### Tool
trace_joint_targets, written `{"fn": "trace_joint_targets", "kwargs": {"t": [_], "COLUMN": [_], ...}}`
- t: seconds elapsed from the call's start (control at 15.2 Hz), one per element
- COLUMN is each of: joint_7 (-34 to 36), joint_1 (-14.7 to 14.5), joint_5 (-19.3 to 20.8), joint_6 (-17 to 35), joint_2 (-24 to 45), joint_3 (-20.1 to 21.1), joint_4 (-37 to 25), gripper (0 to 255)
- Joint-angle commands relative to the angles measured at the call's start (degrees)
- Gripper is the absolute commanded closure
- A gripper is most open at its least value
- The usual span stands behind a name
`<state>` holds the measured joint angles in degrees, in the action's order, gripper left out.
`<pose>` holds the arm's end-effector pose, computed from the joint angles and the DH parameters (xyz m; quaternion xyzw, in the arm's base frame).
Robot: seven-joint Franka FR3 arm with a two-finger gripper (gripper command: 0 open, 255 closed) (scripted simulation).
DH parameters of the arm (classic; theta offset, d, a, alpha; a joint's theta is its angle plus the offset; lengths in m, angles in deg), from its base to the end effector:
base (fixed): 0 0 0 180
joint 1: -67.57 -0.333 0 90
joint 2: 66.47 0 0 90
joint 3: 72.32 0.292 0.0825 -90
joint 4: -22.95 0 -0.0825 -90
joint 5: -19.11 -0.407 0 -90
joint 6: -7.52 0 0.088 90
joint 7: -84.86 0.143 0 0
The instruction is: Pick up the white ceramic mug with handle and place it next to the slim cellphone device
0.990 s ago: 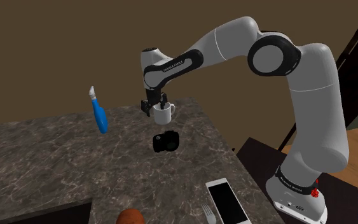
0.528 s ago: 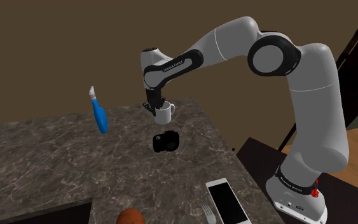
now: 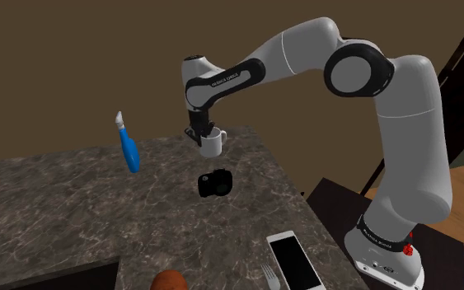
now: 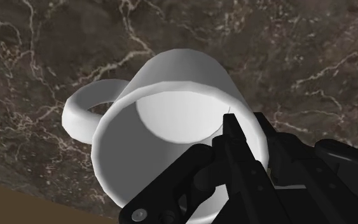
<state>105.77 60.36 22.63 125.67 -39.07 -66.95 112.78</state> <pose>0.6833 0.1411 0.3010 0.9979 -0.0638 0.0105 0.0028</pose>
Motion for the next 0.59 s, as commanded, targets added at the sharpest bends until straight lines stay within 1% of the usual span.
{"fn": "trace_joint_targets", "kwargs": {"t": [0.0, 0.53], "joint_7": [0.0, -0.2], "joint_1": [0.0, 0.0], "joint_5": [-0.1, -0.3], "joint_6": [-1.5, -6.8], "joint_2": [-0.5, -2.1], "joint_3": [0.0, 0.2], "joint_4": [-1.0, -4.8], "gripper": [255, 255]}}
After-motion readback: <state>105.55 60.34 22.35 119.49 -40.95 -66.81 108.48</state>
